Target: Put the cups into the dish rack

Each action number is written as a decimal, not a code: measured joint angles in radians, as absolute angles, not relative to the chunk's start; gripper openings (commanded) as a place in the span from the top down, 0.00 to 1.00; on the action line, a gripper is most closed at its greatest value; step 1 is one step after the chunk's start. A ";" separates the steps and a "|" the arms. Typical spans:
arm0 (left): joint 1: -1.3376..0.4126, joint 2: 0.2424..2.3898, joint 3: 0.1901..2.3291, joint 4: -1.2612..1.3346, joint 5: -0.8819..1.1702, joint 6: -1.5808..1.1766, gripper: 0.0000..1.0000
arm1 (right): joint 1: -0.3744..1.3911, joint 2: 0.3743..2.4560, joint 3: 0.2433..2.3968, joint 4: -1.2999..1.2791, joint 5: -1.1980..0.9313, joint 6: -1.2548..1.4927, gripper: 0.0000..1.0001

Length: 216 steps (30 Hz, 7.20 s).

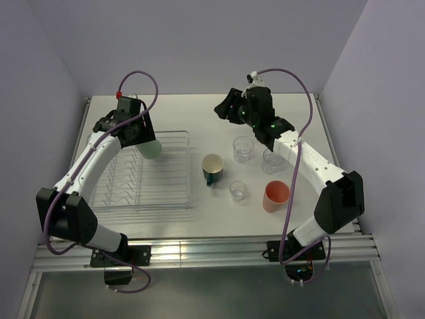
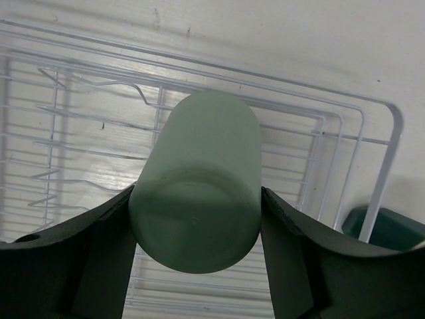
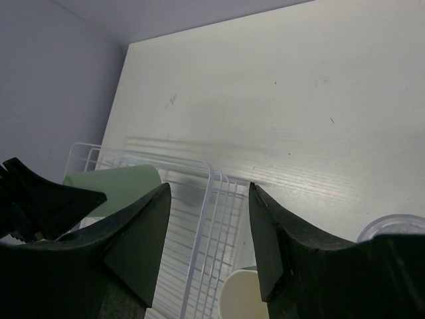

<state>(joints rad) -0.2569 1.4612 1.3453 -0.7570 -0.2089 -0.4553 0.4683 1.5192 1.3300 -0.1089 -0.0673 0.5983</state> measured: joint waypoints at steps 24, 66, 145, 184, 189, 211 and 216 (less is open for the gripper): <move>-0.283 1.650 1.423 -0.817 -0.323 -0.438 1.00 | 0.468 1.548 1.343 -0.132 -0.067 0.578 0.42; -0.285 1.670 1.423 -0.805 -0.363 -0.444 0.14 | 0.469 1.555 1.343 -0.133 -0.068 0.575 0.41; -0.310 1.273 1.430 -0.715 -0.154 -0.507 0.13 | 0.888 1.732 1.279 -0.476 0.276 0.455 1.00; -0.128 1.271 1.071 0.250 0.880 -1.042 0.01 | 0.513 1.359 1.152 0.392 -0.561 0.872 1.00; -0.128 1.278 1.071 0.271 0.895 -1.060 0.01 | 0.513 1.378 1.150 0.533 -0.606 0.941 1.00; -0.189 1.295 1.049 0.426 0.938 -1.139 0.01 | 0.511 1.481 1.150 0.795 -0.699 1.113 1.00; -0.192 1.301 1.049 0.441 0.937 -1.147 0.01 | 0.511 1.497 1.142 0.817 -0.708 1.130 1.00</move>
<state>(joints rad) -0.1917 1.3006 1.0492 0.4412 0.9375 -1.1473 0.5114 1.4967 1.1419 0.8169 -0.7078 1.1297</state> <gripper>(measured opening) 0.993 0.146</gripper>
